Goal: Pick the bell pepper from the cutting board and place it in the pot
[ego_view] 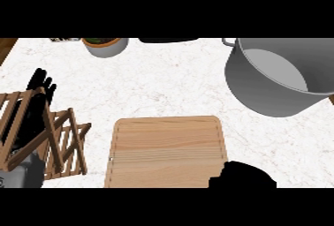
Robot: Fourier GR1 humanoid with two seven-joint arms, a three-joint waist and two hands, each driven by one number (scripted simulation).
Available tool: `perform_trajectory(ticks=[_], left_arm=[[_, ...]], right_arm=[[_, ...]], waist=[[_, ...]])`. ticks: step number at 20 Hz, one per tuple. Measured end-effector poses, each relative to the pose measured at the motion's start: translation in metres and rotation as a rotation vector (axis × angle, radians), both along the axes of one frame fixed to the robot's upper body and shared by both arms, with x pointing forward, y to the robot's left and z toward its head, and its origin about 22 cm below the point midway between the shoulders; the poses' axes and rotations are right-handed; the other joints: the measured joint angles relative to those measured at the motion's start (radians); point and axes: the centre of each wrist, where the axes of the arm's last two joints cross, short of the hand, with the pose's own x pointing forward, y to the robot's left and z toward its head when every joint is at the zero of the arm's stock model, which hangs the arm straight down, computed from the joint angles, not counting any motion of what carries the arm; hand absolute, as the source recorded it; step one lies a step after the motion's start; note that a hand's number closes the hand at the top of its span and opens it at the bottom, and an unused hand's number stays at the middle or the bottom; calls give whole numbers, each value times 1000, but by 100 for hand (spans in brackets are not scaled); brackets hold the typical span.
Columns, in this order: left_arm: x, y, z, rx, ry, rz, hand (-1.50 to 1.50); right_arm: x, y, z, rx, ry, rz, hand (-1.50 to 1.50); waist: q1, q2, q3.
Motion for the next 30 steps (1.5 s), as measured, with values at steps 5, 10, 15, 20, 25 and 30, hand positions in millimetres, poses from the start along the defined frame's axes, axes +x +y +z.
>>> perform_trajectory(ticks=[5, 10, 15, 20, 25, 30], left_arm=[[-4, 4, 1, 0, -7, 9, 0], [-6, 4, 2, -5, -7, 14, 0], [-1, -1, 4, -7, -7, -9, 0], [7, -9, 7, -7, -14, -45, 0], [15, -16, 7, -9, -30, -84, 0], [21, -23, 8, -9, -30, -100, 0]], right_arm=[[-20, -47, 36, 213, -51, -95, 150], [-20, -79, 77, 466, -144, -258, 150], [-19, -118, 115, 644, -228, -417, 150], [-13, -165, 151, 723, -285, -551, 150], [2, -201, 173, 758, -265, -644, 150], [31, -217, 175, 777, -239, -707, 150]], waist=[[-14, 4, -1], [-16, 7, -1], [2, 14, -2], [35, 20, -2], [63, 25, 0], [85, 27, -1]])
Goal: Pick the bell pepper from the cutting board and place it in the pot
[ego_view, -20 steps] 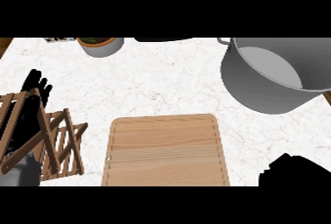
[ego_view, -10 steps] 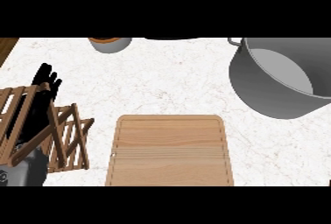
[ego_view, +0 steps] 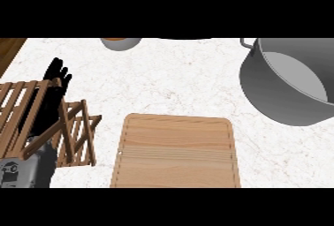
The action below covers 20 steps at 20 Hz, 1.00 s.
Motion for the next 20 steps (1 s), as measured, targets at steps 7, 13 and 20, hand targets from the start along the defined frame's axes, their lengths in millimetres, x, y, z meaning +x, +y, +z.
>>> perform_trajectory(ticks=[7, 13, 20], left_arm=[[3, -8, 2, -3, 10, 2, 0], [6, -13, 3, -1, 9, -18, 0], [9, -12, 4, -2, 2, -33, 0]], right_arm=[[47, -3, -22, 4, -20, -77, 150], [74, -3, -37, -212, -166, -245, 150], [119, -2, -68, -308, -154, -268, 150]], waist=[[21, 7, -1], [35, 7, -4], [37, 4, -9]])
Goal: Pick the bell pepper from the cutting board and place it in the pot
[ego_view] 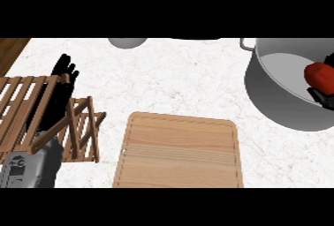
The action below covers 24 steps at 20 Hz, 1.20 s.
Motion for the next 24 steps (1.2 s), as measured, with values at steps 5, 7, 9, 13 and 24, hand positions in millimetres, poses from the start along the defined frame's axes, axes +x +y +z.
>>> perform_trajectory(ticks=[5, 7, 9, 13, 24], left_arm=[[2, -5, 0, -1, 1, -10, 0], [3, -5, 1, 1, 3, -12, 0], [3, -5, 1, 0, 3, -11, 0], [3, -5, 0, -2, 2, -17, 0], [3, -6, 2, -1, -5, -20, 0]], right_arm=[[9, -14, -15, 19, 144, -33, -150], [13, -13, -20, 42, 200, -12, -150], [15, -14, -25, 65, 254, 28, -150], [19, -10, -37, 205, 315, 113, -150], [27, -30, -25, 653, 307, 164, -150]], waist=[[8, -2, -8], [10, -1, -10], [9, -3, -11], [7, -4, -10], [16, 8, -1]])
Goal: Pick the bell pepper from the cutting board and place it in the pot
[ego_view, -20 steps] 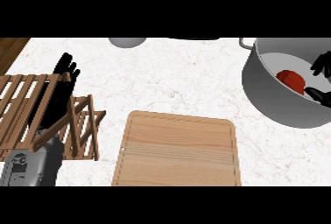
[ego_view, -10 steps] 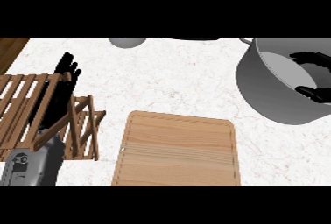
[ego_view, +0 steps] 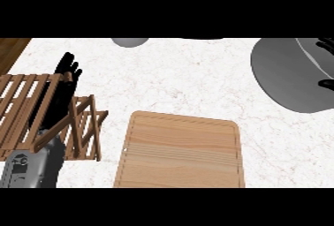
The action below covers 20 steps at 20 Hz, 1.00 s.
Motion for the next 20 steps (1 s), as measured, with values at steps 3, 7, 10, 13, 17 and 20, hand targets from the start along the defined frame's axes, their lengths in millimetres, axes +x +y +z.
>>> perform_trajectory(ticks=[3, 7, 10, 13, 17, 20], left_arm=[[-1, -1, 1, -1, 0, 4, 0], [-1, -2, 1, 1, -6, 5, 0], [-1, -3, 1, -1, -13, 2, 0], [-1, -3, 1, 3, -19, 2, 0], [0, -3, 2, 0, -22, 4, 0], [0, -4, 2, -4, -21, 5, 0]], right_arm=[[-9, -21, 10, 45, 19, -35, -150], [-22, -45, 22, 67, 35, -67, -150], [-32, -59, 27, 69, 51, -89, -150], [-40, -70, 35, 62, 62, -98, -150], [-49, -81, 43, 47, 71, -109, -150], [-53, -85, 44, 37, 75, -115, -150]], waist=[[3, 5, 4], [6, 12, 10], [9, 16, 13], [12, 18, 16], [12, 20, 17], [13, 21, 17]])
